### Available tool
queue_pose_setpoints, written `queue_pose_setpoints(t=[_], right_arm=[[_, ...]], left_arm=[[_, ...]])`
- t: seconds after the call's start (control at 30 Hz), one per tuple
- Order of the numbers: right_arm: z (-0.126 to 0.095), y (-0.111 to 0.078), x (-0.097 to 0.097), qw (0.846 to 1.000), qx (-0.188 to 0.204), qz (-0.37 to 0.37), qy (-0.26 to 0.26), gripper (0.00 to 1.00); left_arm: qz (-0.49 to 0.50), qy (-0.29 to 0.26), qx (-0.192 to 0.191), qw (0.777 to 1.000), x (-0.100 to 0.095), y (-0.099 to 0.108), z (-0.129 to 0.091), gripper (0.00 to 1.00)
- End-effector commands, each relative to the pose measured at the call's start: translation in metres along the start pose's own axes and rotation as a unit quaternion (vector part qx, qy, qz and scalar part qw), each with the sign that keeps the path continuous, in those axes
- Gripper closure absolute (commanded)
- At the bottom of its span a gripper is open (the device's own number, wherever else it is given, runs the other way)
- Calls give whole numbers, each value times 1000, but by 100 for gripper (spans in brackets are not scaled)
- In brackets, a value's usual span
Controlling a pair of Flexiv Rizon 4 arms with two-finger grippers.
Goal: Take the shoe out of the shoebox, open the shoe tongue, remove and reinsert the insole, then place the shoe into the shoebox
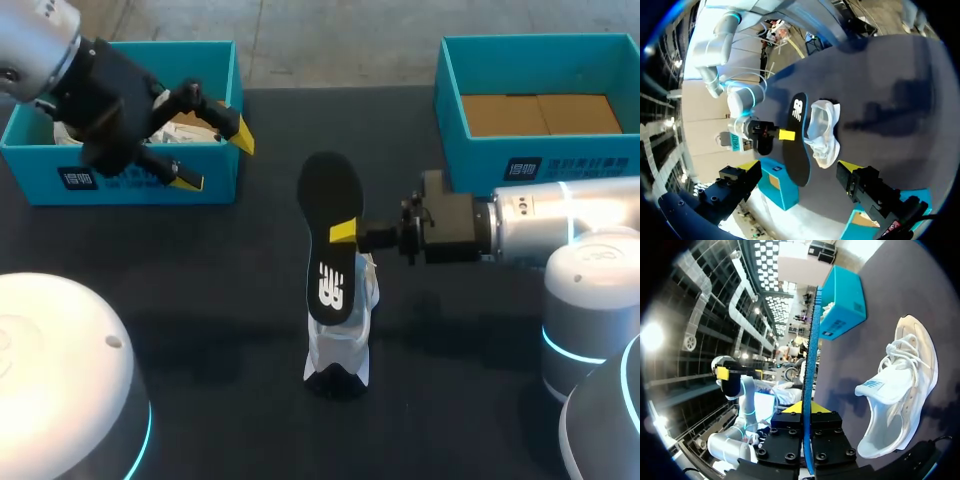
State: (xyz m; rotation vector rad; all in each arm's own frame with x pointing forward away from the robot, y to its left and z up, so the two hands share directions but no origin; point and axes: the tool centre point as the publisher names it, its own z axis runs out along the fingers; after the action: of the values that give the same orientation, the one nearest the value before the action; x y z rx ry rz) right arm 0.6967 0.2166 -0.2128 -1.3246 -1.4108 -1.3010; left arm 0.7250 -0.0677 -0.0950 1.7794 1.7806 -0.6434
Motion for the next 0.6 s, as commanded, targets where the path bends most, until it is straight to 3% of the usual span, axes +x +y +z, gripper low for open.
queue_pose_setpoints(t=[0.03, 0.17, 0.6], right_arm=[[5, -1, -2, 1000, 4, 0, -8, 100], [6, -4, -8, 1000, 9, 2, -8, 100], [12, -7, -16, 999, 30, 24, -12, 100]], left_arm=[[-15, 55, 11, 998, -13, 14, 2, 0], [-26, 92, 7, 995, -17, 20, 2, 0], [-26, 196, 55, 979, -33, 52, 12, 0]])
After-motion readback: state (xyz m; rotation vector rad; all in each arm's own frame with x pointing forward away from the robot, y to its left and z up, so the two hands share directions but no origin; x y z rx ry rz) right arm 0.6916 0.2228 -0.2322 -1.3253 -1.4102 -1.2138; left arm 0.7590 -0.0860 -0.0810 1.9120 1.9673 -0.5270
